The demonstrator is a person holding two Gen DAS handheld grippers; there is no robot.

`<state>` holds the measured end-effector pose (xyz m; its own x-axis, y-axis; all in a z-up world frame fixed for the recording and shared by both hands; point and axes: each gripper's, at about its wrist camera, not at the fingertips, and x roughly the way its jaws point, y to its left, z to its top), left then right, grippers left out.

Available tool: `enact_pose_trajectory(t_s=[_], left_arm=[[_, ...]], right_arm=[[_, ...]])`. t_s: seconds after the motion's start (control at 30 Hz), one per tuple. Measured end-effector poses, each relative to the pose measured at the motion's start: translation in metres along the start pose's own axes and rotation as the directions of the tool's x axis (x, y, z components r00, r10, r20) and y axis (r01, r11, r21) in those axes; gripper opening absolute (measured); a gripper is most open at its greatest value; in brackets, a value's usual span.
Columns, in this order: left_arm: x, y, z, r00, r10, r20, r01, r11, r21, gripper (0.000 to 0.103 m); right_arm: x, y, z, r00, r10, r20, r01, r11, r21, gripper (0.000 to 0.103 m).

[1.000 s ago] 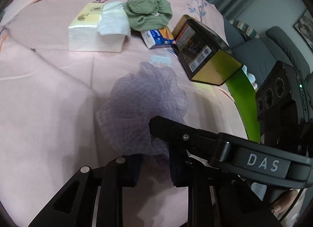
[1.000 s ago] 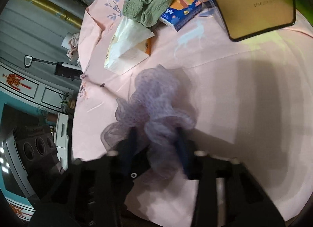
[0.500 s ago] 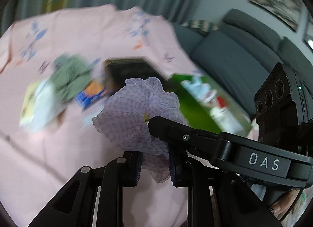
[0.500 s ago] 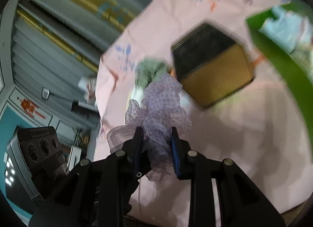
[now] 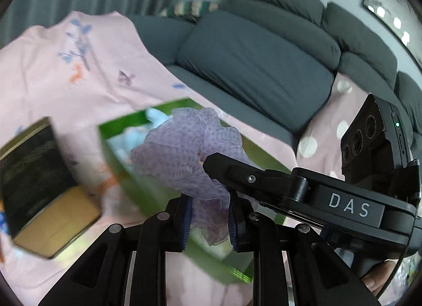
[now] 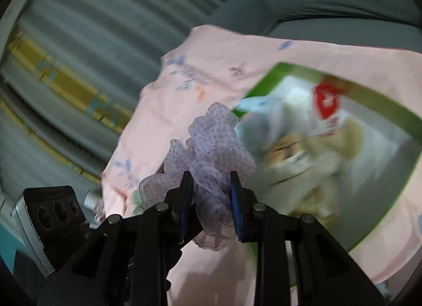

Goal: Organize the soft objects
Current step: 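Carry the bath puff into the box and open both tools, then withdraw both tools from the box back over the sheet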

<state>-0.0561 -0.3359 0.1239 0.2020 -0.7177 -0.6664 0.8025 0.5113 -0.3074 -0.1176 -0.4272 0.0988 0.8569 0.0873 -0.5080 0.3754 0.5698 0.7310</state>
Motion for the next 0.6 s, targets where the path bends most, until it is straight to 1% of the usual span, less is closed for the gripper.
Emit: enact_pose_trajectory(t_s=[0.03, 0.07, 0.13, 0.17, 0.23, 0.27, 0.3, 0.33, 0.37, 0.4, 0.43, 0.47, 0.53, 0.6], left_arm=[[0.005, -0.003, 0.000, 1.000, -0.007, -0.014, 0.007, 1.000, -0.002, 0.023], [0.019, -0.004, 0.003, 0.999, -0.025, -0.036, 0.025, 1.000, -0.011, 0.023], [0.034, -0.009, 0.004, 0.998, -0.036, -0.060, 0.035, 0.999, -0.010, 0.023], [0.041, -0.011, 0.004, 0.997, -0.028, -0.070, 0.027, 1.000, -0.005, 0.023], [0.045, -0.015, 0.004, 0.997, -0.015, -0.077, 0.016, 1.000, 0.007, 0.023], [0.048, -0.016, 0.004, 0.995, -0.021, -0.094, 0.022, 1.000, 0.016, 0.023], [0.048, -0.019, 0.002, 0.995, -0.022, -0.102, 0.024, 1.000, 0.019, 0.023], [0.047, -0.018, 0.001, 0.994, -0.016, -0.111, 0.019, 1.000, 0.024, 0.026], [0.046, -0.019, -0.001, 0.993, -0.004, -0.116, 0.007, 1.000, 0.030, 0.035], [0.042, -0.016, -0.002, 0.993, 0.010, -0.120, -0.006, 0.999, 0.034, 0.041], [0.035, -0.013, -0.004, 0.993, 0.023, -0.115, -0.020, 0.999, 0.029, 0.056], [0.026, -0.008, -0.005, 0.994, 0.031, -0.104, -0.030, 0.999, 0.017, 0.070], [0.007, 0.000, -0.010, 0.997, 0.032, -0.068, -0.032, 0.999, 0.000, 0.079], [-0.013, 0.008, -0.015, 0.998, 0.042, -0.044, -0.043, 0.999, -0.007, 0.080]], right_arm=[[0.001, -0.010, 0.004, 1.000, -0.022, -0.003, 0.022, 0.999, 0.025, 0.026], [0.000, -0.016, 0.007, 0.999, -0.052, -0.001, 0.052, 0.998, 0.039, 0.026], [-0.006, -0.025, 0.012, 0.992, -0.125, 0.017, 0.124, 0.991, 0.048, 0.027], [-0.007, -0.029, 0.015, 0.987, -0.156, 0.025, 0.154, 0.987, 0.055, 0.029], [-0.005, -0.037, 0.019, 0.979, -0.201, -0.002, 0.201, 0.976, 0.079, 0.030], [-0.005, -0.041, 0.020, 0.975, -0.220, -0.020, 0.221, 0.971, 0.089, 0.034], [-0.008, -0.040, 0.018, 0.970, -0.240, -0.028, 0.242, 0.966, 0.087, 0.036], [-0.013, -0.038, 0.017, 0.967, -0.255, -0.021, 0.256, 0.964, 0.077, 0.042], [-0.021, -0.034, 0.016, 0.963, -0.268, -0.006, 0.268, 0.961, 0.069, 0.057], [-0.029, -0.030, 0.014, 0.963, -0.269, 0.015, 0.268, 0.961, 0.065, 0.065], [-0.035, -0.027, 0.013, 0.963, -0.266, 0.035, 0.263, 0.963, 0.060, 0.078], [-0.041, -0.022, 0.010, 0.963, -0.264, 0.054, 0.261, 0.964, 0.053, 0.086], [-0.051, -0.013, 0.007, 0.960, -0.269, 0.074, 0.268, 0.963, 0.030, 0.087], [-0.061, -0.006, 0.001, 0.955, -0.280, 0.096, 0.279, 0.960, 0.028, 0.089]])
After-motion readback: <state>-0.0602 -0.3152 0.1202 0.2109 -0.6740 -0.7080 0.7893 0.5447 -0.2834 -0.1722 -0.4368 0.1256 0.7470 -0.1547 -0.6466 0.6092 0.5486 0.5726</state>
